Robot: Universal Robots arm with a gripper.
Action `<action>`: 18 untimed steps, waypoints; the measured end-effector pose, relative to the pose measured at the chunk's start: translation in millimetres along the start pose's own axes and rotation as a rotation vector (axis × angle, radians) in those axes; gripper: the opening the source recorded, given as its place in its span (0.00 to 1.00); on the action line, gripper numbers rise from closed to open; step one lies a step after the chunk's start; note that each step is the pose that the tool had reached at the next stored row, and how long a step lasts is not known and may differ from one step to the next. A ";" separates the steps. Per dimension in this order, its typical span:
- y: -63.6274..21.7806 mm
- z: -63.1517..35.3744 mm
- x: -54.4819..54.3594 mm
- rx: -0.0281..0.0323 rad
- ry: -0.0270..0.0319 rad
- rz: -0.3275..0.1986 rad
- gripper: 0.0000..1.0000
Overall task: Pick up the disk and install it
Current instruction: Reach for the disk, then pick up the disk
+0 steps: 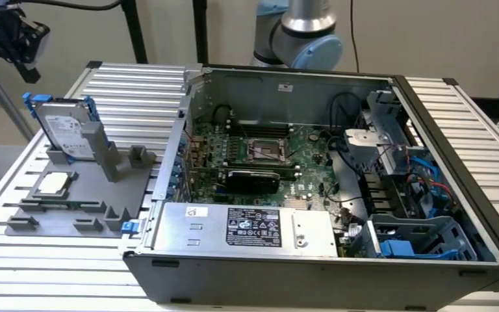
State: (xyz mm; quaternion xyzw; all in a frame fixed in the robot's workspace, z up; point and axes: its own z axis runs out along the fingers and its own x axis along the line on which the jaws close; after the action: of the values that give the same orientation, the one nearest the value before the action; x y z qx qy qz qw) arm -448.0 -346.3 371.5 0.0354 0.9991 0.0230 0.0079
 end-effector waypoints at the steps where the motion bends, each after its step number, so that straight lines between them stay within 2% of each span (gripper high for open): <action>1: 2.0 0.5 4.0 0.0000 0.0000 0.000 0.00; 3: 6.5 1.5 8.3 0.0000 -0.0001 0.000 0.00; 6: 11.6 3.1 9.1 0.0001 0.0006 -0.005 0.00; 18: 11.8 3.1 9.2 0.0001 0.0009 -0.006 0.00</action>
State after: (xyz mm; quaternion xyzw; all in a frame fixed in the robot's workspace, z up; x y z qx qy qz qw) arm -456.2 -333.7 368.8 0.0324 0.9992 0.0230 0.0075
